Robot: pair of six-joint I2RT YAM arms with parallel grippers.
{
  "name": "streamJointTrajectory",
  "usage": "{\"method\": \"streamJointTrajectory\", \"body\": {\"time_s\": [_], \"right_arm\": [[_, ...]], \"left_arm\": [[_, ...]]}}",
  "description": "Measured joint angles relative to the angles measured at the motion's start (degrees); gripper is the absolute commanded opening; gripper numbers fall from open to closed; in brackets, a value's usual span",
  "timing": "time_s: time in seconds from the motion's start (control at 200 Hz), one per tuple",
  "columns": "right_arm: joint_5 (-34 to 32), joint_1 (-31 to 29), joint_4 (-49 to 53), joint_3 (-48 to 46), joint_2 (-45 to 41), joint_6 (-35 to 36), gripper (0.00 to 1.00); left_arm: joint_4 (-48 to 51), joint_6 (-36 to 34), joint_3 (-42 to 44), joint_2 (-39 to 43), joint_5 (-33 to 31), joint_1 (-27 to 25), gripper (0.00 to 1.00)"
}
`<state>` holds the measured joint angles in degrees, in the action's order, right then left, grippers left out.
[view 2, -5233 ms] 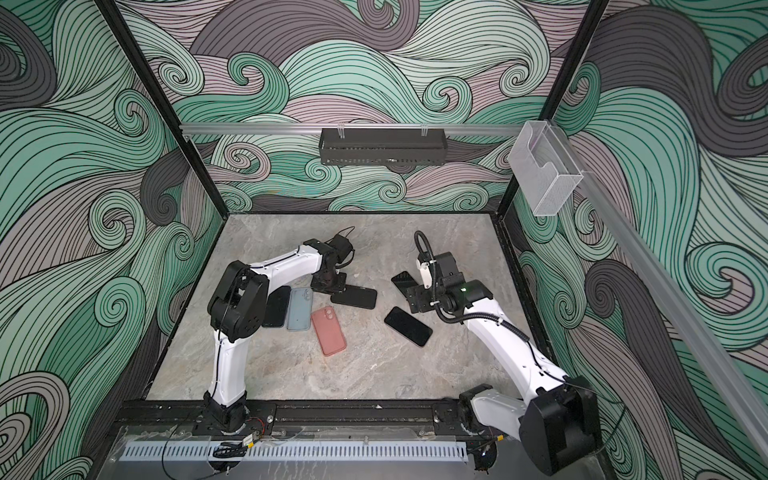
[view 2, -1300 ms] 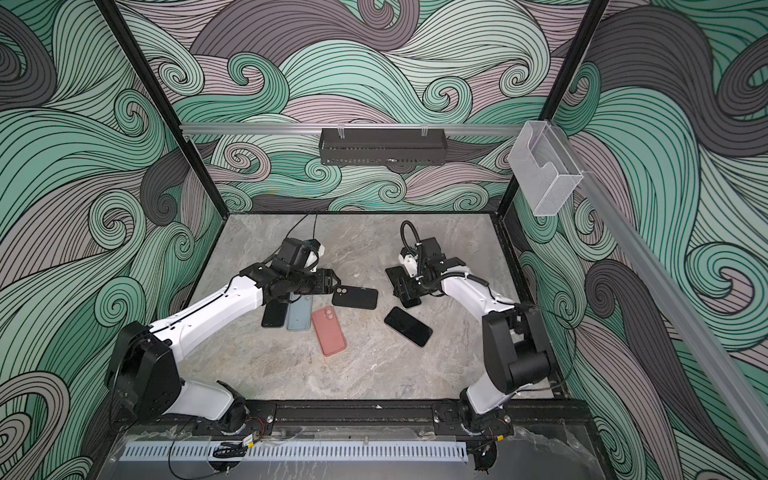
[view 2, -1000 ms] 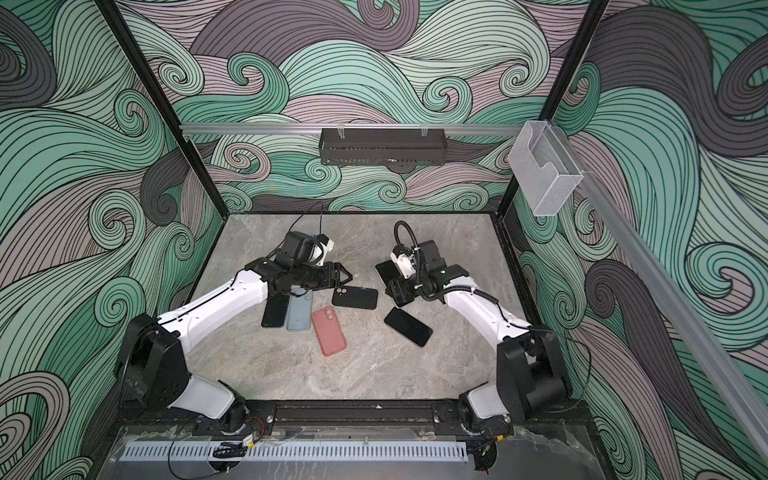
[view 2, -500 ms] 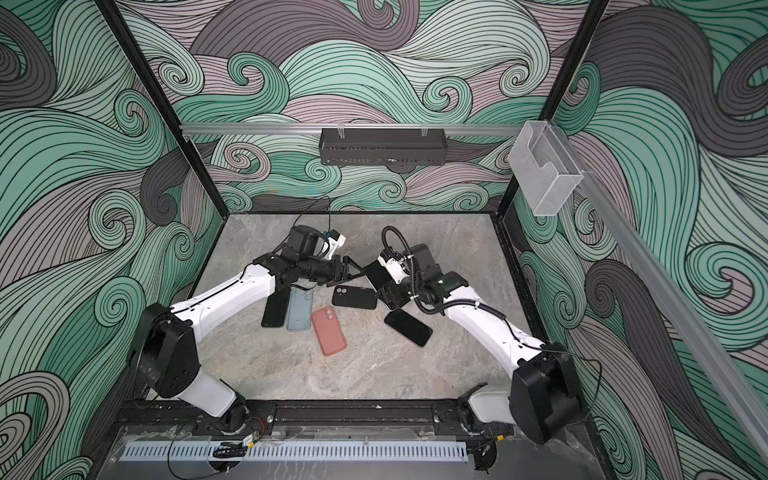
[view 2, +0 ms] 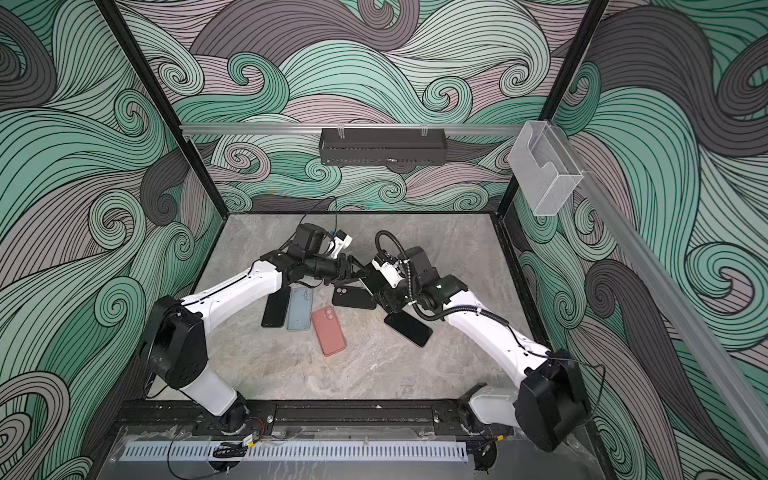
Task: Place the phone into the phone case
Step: 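Lift the black phone with the right gripper while the left gripper reaches toward it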
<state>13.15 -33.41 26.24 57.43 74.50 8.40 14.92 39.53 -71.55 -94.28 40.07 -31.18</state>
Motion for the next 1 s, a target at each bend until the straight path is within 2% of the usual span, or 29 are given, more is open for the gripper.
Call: {"method": "streamJointTrajectory", "body": {"time_s": [0.14,0.34,0.455,0.545,0.746,0.876,1.001], "right_arm": [[-0.3,-0.5,0.3,0.0,0.0,0.2,0.60],[-0.7,-0.9,0.6,0.0,-0.5,0.2,0.60],[-0.7,-1.0,0.3,0.0,-0.8,0.3,0.60],[-0.6,-1.4,-0.2,0.0,-1.3,0.3,0.62],[-0.7,-1.4,-0.3,0.0,-2.3,0.3,0.72],[-0.7,-1.2,0.3,0.0,-4.5,-0.3,0.74],[1.2,0.4,1.1,0.0,-7.8,-1.8,0.75]], "left_arm": [[-0.1,1.1,-0.8,-0.8,0.6,-0.1,0.38],[-1.1,2.5,-1.5,-1.0,1.5,-0.3,0.09],[-2.1,3.2,-1.5,-1.5,1.5,-0.4,0.00],[-2.1,3.7,-1.5,-1.9,2.0,-0.4,0.00],[-1.8,2.5,-1.5,-2.0,2.9,-0.5,0.00],[0.3,-0.8,-2.3,-2.0,4.6,-0.2,0.00],[3.1,-7.3,-3.9,-2.0,8.5,0.4,0.00]]}}
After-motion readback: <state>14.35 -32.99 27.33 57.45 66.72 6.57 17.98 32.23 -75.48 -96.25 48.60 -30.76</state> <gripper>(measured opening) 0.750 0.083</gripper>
